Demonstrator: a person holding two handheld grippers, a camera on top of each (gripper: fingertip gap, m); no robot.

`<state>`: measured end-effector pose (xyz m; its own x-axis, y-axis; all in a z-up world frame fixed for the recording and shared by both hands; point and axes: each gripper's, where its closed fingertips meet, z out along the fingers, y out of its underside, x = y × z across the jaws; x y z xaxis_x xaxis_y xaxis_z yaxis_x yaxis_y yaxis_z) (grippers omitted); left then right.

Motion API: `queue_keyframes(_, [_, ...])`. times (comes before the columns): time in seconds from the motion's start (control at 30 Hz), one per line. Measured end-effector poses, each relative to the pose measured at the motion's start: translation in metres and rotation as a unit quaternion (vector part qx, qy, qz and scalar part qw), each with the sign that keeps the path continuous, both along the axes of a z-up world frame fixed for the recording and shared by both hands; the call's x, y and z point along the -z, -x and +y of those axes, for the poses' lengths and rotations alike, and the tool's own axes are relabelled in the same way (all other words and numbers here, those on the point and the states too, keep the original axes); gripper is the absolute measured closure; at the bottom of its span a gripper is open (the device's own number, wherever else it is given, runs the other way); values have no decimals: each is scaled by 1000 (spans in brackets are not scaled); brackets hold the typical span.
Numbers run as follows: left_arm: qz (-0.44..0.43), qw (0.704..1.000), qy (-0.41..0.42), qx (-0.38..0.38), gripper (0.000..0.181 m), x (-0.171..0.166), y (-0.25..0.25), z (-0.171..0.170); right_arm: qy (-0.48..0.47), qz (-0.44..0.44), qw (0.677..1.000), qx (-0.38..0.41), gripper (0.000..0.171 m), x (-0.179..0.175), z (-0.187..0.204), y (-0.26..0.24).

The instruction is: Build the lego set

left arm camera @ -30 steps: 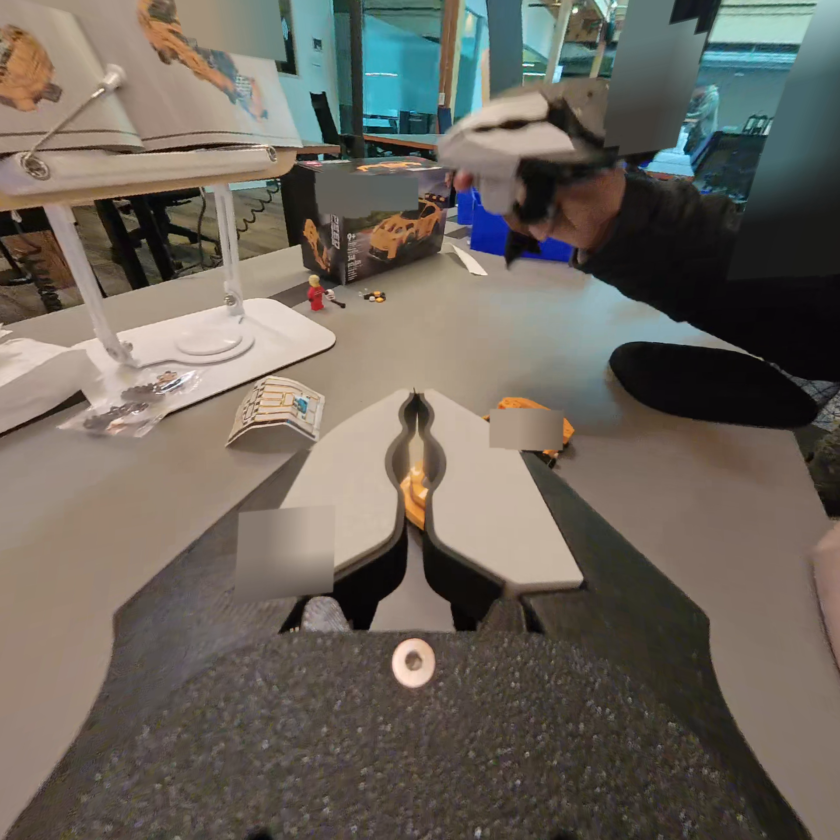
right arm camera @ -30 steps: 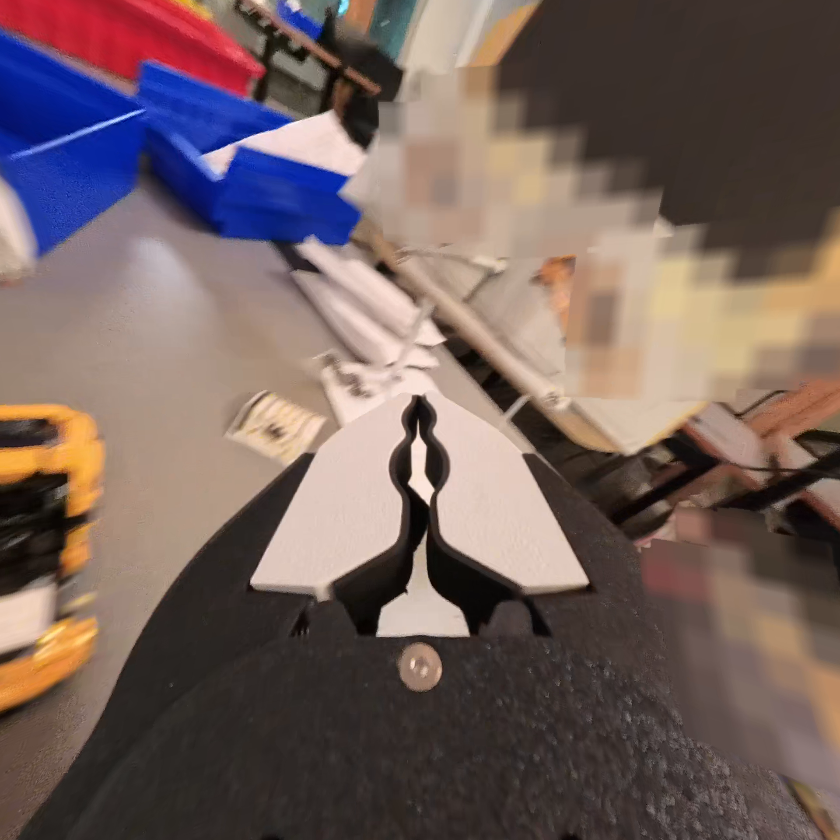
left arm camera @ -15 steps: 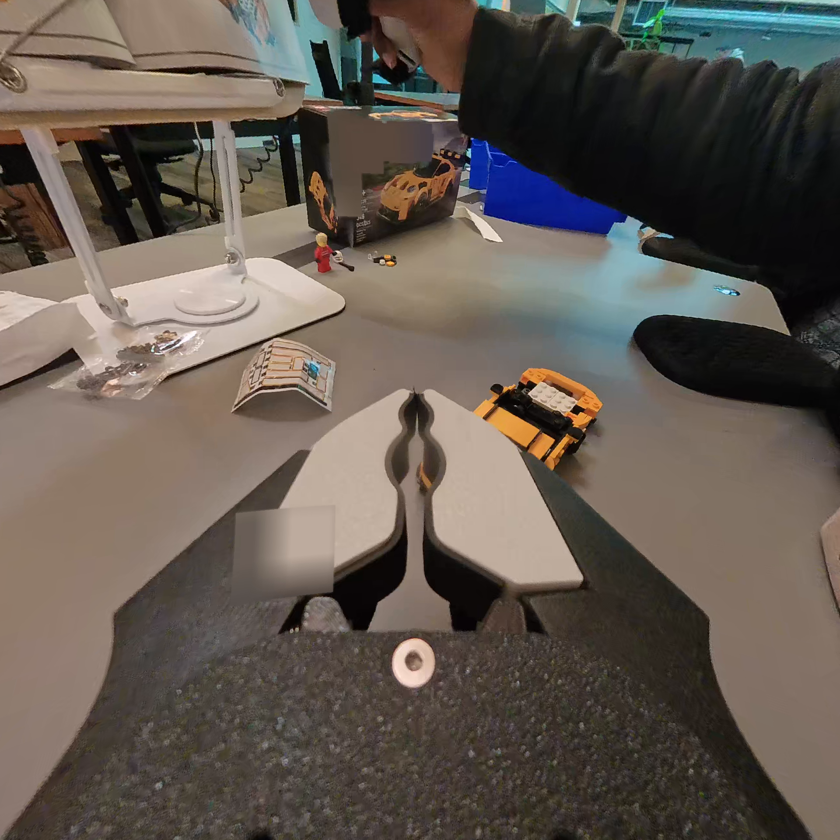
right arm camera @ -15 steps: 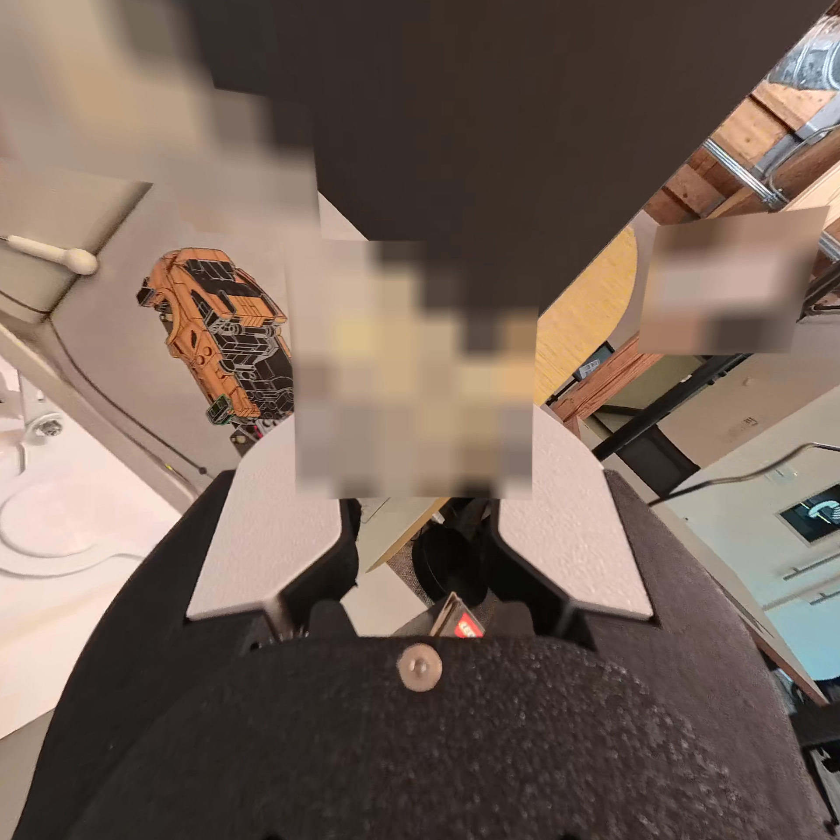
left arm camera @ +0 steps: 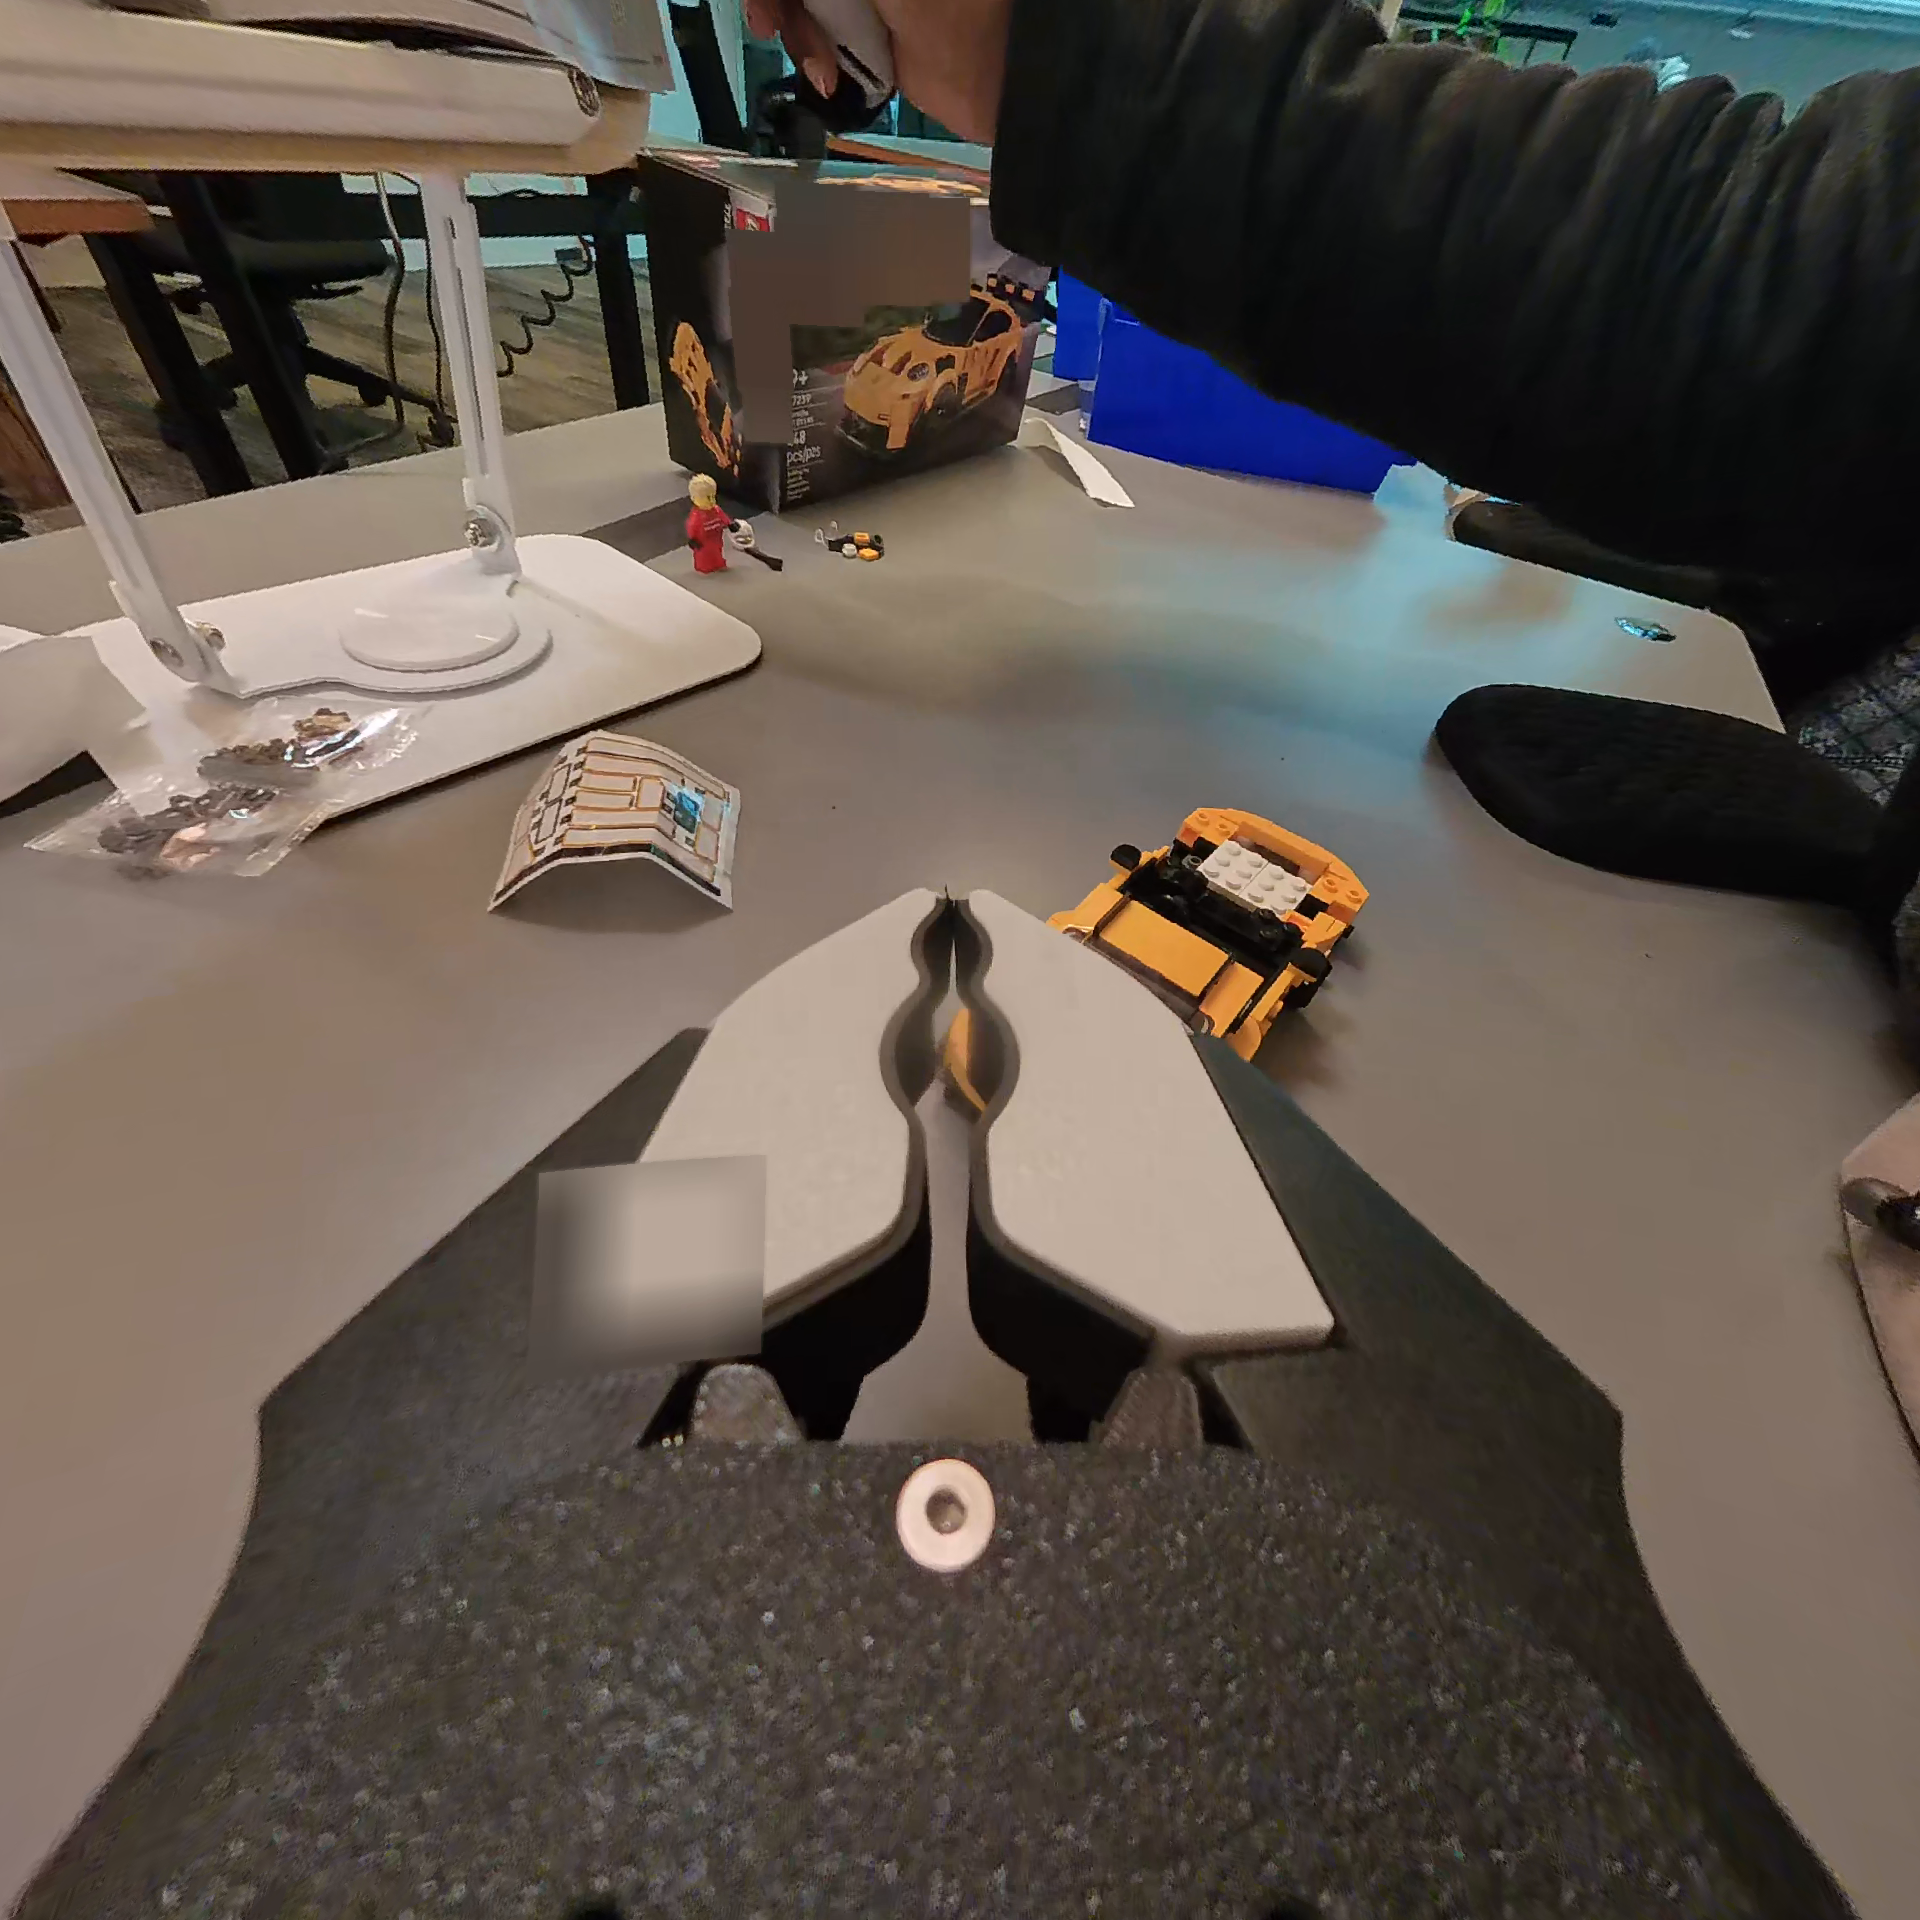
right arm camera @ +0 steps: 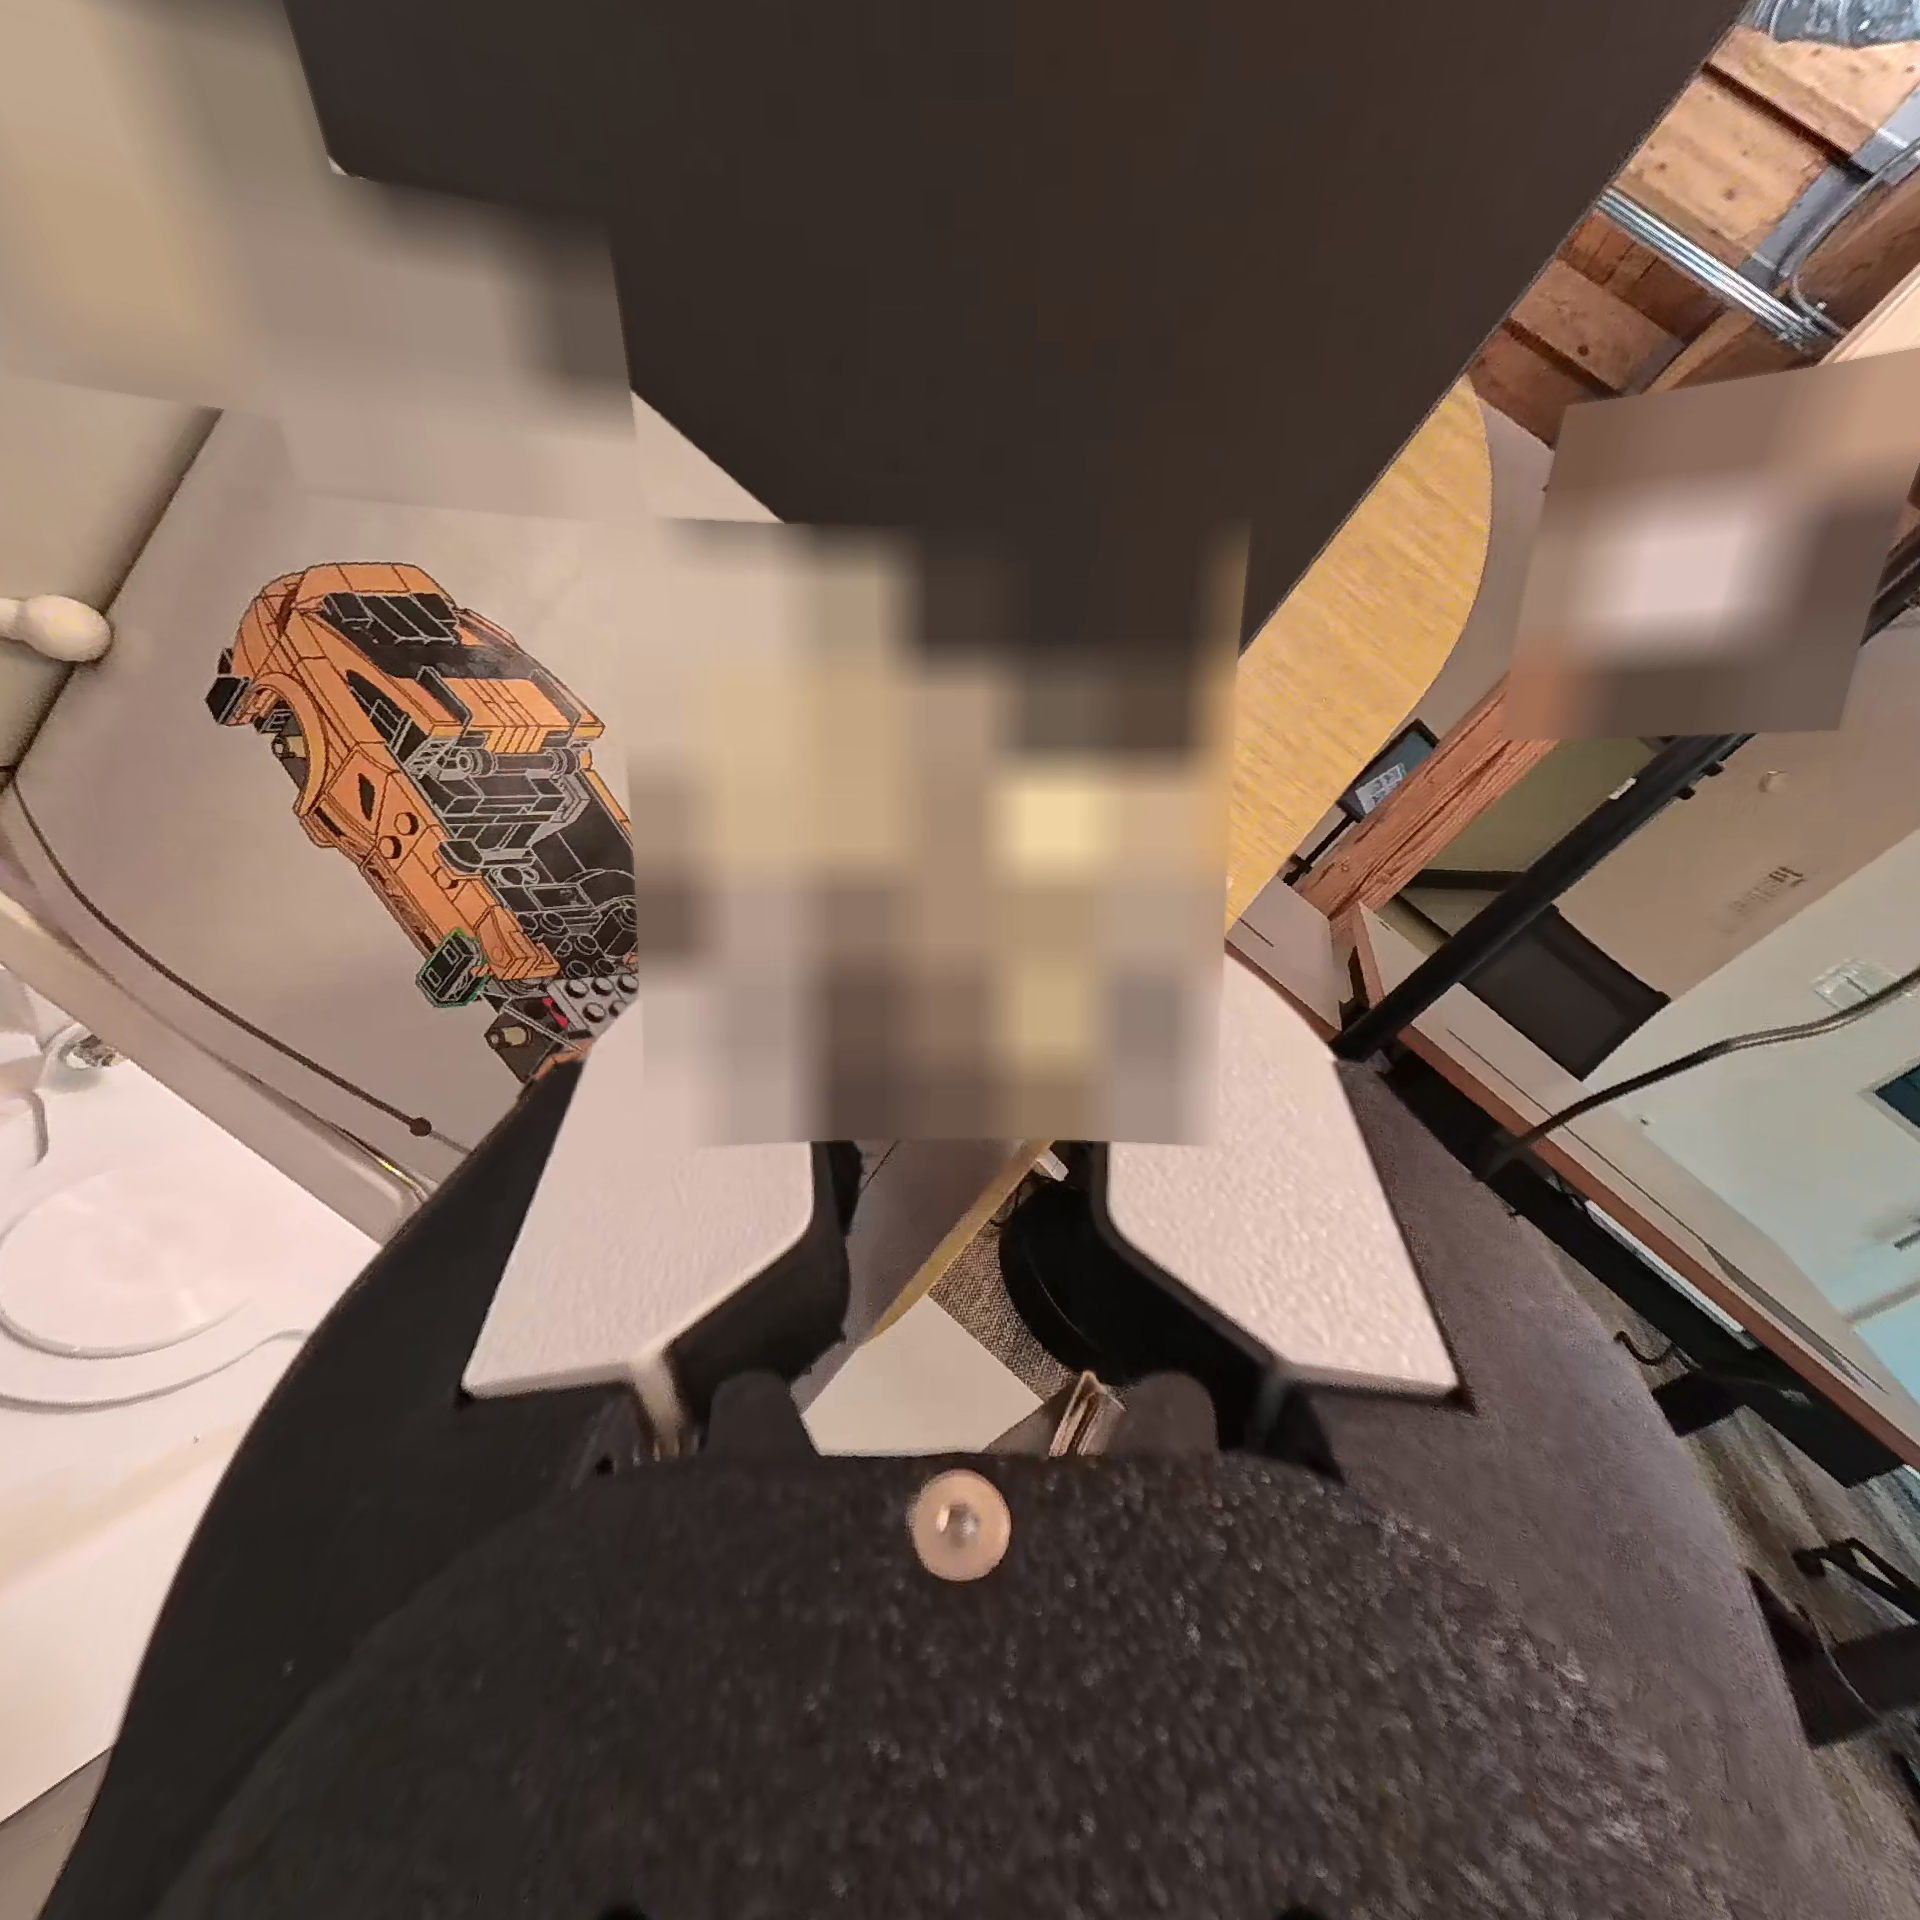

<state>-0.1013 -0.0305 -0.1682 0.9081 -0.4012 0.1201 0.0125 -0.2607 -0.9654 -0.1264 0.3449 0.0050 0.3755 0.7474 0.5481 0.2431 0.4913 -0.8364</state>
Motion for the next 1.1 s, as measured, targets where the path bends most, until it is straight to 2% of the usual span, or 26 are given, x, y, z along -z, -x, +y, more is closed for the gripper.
queue_keyframes(0.03, [2, 1000, 0, 1, 181, 0, 0, 0, 0, -1, 1000, 1, 122, 1, -1, 0])
queue_keyframes(0.23, [9, 1000, -1, 2, 181, 0, -1, -1, -8, -14, 1000, 5, 150, 5, -5, 1])
queue_keyframes(0.43, [18, 1000, 0, 1, 181, 2, 0, -2, -29, -17, 999, 0, 168, 6, -19, -2])
queue_keyframes(0.63, [23, 1000, 3, 2, 181, 3, -1, -2, -32, -1, 999, -17, 170, 3, -33, -13])
queue_keyframes(0.77, [25, 1000, 5, 1, 181, 5, -1, -2, -54, 7, 998, -17, 163, -1, -43, -20])
queue_keyframes(0.93, [32, 999, 6, -2, 181, 7, -1, -1, -164, 14, 986, 5, 164, -5, -65, -28])
queue_keyframes(1.1, [32, 999, -2, -15, 174, -3, -1, 9, -300, 3, 954, 26, 164, -2, -93, -32])
